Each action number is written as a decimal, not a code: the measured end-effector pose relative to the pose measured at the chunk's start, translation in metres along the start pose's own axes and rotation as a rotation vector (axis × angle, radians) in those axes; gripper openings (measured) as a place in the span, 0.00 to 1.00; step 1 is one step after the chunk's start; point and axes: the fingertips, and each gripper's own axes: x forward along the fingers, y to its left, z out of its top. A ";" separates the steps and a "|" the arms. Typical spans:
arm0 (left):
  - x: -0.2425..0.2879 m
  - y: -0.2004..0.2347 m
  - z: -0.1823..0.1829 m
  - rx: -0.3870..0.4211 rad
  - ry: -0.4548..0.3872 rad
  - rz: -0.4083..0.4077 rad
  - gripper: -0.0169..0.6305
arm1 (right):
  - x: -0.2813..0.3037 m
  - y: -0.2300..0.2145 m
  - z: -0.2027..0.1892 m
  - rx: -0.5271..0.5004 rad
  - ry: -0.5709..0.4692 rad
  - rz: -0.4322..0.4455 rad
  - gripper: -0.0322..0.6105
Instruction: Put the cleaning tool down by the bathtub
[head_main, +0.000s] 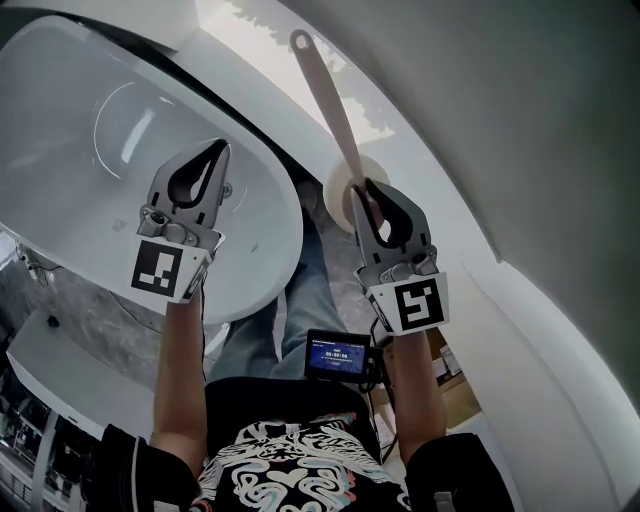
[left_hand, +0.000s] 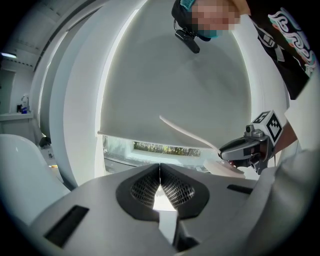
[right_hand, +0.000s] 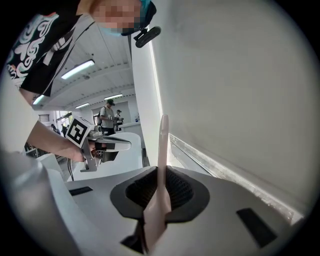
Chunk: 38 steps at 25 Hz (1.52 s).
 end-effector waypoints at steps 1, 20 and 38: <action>0.003 -0.001 -0.005 -0.004 0.007 -0.001 0.05 | 0.002 -0.002 -0.004 -0.002 0.003 0.002 0.16; 0.047 -0.007 -0.079 -0.033 0.043 -0.002 0.05 | 0.045 -0.026 -0.085 -0.001 0.067 0.026 0.16; 0.081 -0.016 -0.155 -0.115 0.128 0.007 0.05 | 0.070 -0.065 -0.193 -0.014 0.238 -0.031 0.16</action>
